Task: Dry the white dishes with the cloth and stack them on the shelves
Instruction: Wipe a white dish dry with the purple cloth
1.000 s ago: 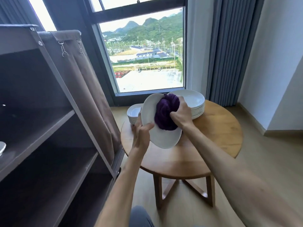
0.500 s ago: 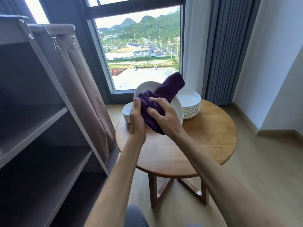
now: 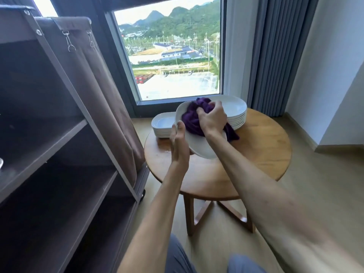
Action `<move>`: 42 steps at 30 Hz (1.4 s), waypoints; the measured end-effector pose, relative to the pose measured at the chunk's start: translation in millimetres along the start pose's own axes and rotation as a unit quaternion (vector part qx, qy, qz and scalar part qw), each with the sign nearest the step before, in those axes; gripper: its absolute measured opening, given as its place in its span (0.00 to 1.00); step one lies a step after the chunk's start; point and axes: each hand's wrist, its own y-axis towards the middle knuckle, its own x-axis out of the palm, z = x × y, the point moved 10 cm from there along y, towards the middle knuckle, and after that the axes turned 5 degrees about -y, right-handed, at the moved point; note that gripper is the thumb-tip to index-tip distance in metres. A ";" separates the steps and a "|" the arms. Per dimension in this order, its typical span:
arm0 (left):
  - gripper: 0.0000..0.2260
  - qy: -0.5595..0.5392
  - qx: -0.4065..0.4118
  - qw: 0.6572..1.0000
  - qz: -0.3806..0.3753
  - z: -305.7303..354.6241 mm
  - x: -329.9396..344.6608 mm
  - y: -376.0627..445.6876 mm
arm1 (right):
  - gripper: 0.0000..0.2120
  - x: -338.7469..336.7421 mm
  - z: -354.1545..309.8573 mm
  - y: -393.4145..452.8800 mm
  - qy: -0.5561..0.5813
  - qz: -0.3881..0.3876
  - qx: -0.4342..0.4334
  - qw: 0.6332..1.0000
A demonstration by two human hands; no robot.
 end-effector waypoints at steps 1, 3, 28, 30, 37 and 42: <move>0.13 -0.011 -0.001 1.000 0.003 -0.9 1.0 -0.4 | 0.16 4.4 -4.6 -1.5 0.015 -0.011 -0.004 1.000; 0.11 -0.028 -0.006 1.000 0.007 0.1 4.1 0.6 | 0.12 13.3 -14.3 -13.0 0.070 -0.046 -0.029 0.996; 0.22 -0.063 -0.056 0.996 -0.015 -51.2 1.1 -32.4 | 0.13 -36.7 64.8 -12.5 -0.114 -0.013 -0.020 0.993; 0.13 -0.041 0.006 0.999 -0.006 -29.0 6.7 -32.7 | 0.13 -34.5 46.4 -4.9 -0.063 -0.005 -0.033 0.997; 0.14 -0.064 0.017 0.998 -0.013 1.8 28.4 -10.2 | 0.08 -12.5 -24.2 -36.1 0.128 -0.116 -0.125 0.977; 0.34 -0.125 -0.046 0.991 0.031 6.2 13.3 -1.1 | 0.06 -14.3 -24.9 -45.6 0.072 -0.190 -0.159 0.966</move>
